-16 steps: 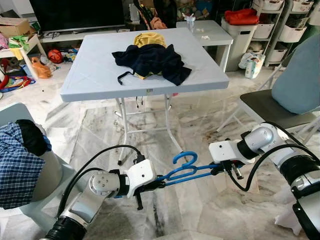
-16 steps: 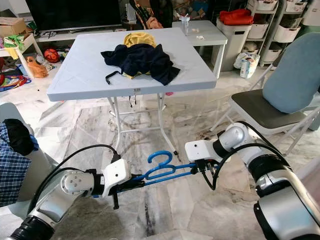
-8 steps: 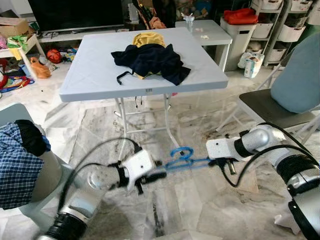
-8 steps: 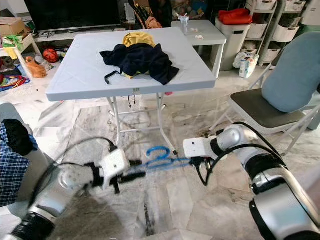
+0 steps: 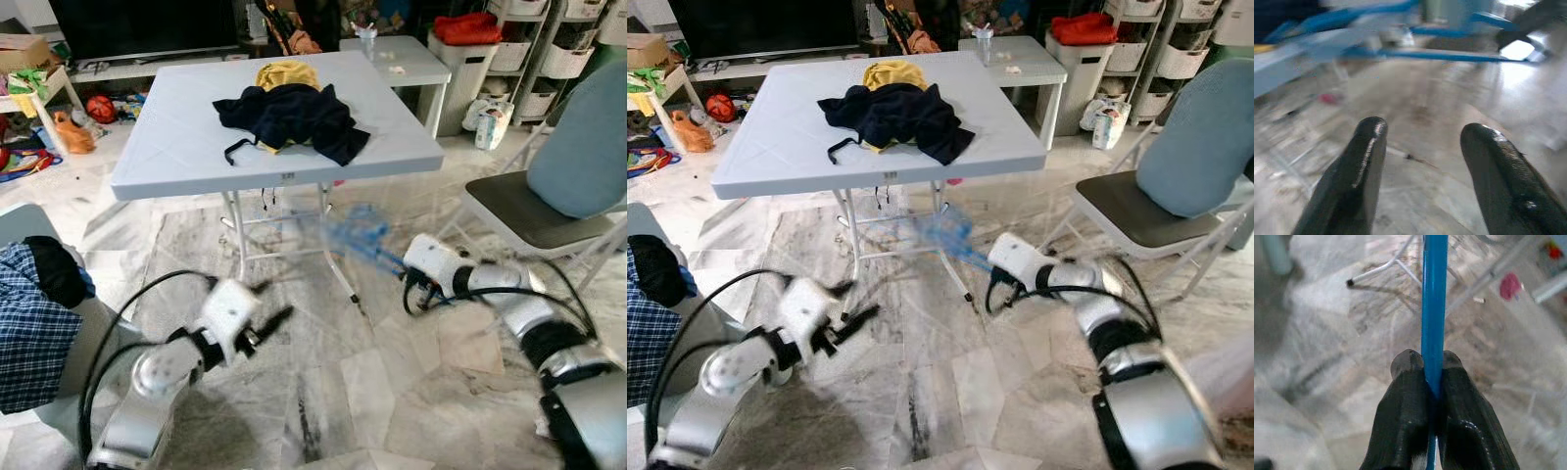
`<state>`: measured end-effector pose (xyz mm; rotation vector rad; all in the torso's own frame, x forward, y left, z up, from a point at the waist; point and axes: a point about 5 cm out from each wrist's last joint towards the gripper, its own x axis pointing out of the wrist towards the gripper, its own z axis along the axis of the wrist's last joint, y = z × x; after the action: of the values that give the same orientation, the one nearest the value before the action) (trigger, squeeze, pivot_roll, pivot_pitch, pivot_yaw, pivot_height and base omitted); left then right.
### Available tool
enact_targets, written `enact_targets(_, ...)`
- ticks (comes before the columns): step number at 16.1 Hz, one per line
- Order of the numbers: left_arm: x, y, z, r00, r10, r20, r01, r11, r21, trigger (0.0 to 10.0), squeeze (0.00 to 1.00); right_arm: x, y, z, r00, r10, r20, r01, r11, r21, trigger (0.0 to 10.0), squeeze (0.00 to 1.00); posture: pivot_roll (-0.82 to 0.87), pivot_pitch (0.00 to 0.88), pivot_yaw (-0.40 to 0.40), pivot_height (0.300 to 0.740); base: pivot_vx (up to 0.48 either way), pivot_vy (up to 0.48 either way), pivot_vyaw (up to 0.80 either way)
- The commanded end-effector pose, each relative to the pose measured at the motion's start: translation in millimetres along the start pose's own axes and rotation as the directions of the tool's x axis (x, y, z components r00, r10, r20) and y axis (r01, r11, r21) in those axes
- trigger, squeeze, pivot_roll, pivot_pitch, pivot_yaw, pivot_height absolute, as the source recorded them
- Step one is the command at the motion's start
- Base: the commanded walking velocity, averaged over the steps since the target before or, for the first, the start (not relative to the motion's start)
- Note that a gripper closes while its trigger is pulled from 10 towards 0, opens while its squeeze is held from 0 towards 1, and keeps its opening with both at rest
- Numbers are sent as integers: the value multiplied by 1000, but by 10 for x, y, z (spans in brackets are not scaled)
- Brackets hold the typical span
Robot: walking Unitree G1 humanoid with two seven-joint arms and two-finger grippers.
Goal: Hang hanger
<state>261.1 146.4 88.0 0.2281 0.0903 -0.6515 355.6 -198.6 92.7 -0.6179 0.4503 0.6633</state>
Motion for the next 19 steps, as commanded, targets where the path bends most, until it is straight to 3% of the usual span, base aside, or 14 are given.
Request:
enact_targets(1, -22, 76, 39, 997, 69, 18, -69, 998, 0, 10000, 1000, -11, -36, -6, 999, -44, 16, 43, 996, 73, 0, 0, -79, 0, 3, 740, 0, 0, 0)
enact_targets(2, -26, 112, 33, 989, 143, 24, -143, 990, -7, 10000, 1000, 6, -15, -21, 997, -74, 32, 68, 985, 156, 0, 0, -77, 0, 4, 740, 0, 0, 0)
enact_targets(3, -33, 173, 7, 964, 265, 21, -263, 962, -66, 10000, 1000, 46, 37, -28, 986, -154, 68, 124, 937, 326, 4627, 0, -80, 0, 12, 740, 0, 0, 0)
enact_targets(4, -37, 188, -2, 953, 302, 16, -299, 950, -87, 10000, 1000, 58, 59, -27, 980, -181, 80, 137, 913, 383, 4627, 0, -81, 0, 13, 740, 0, 0, 0)
enact_targets(5, -15, 211, -13, 933, 360, 16, -353, 921, -163, 10000, 1000, 87, 129, 25, 955, -272, 115, 180, 845, 504, 10000, 0, -87, 0, 17, 740, 0, 0, 0)
enact_targets(6, -7, 217, -8, 924, 383, 16, -373, 908, -188, 10000, 1000, 82, 147, 40, 944, -310, 118, 205, 825, 527, 10000, 0, -88, 0, 16, 740, 0, 0, 0)
enact_targets(10, 38, 237, 9, 884, 468, 5, -447, 846, -289, 10000, 1000, 28, 286, -50, 874, -485, 24, 358, 677, 644, 10000, 0, -92, 0, 10, 740, 0, 0, 0)
enact_targets(11, 38, 237, 9, 884, 468, 5, -447, 846, -289, 10000, 1000, 28, 286, -50, 874, -485, 24, 358, 677, 644, 10000, 0, -92, 0, 10, 740, 0, 0, 0)
enact_targets(12, 41, 264, 13, 876, 482, -5, -459, 830, -317, 10000, 0, 13, 365, -74, 869, -494, -19, 374, 632, 679, 10000, 0, -92, 0, 17, 740, 0, 0, 0)
enact_targets(14, 59, 296, 22, 875, 483, -15, -459, 821, -339, 10000, 0, 19, 466, -53, 874, -485, -39, 378, 626, 683, 10000, 0, -91, 0, 24, 740, 0, 0, -275)
enact_targets(19, 111, 311, 74, 886, 464, -8, -436, 825, -361, 10000, 0, 12, 502, 6, 872, -487, -46, 390, 637, 665, 10000, 0, -90, 0, 29, 740, 0, 160, -800)
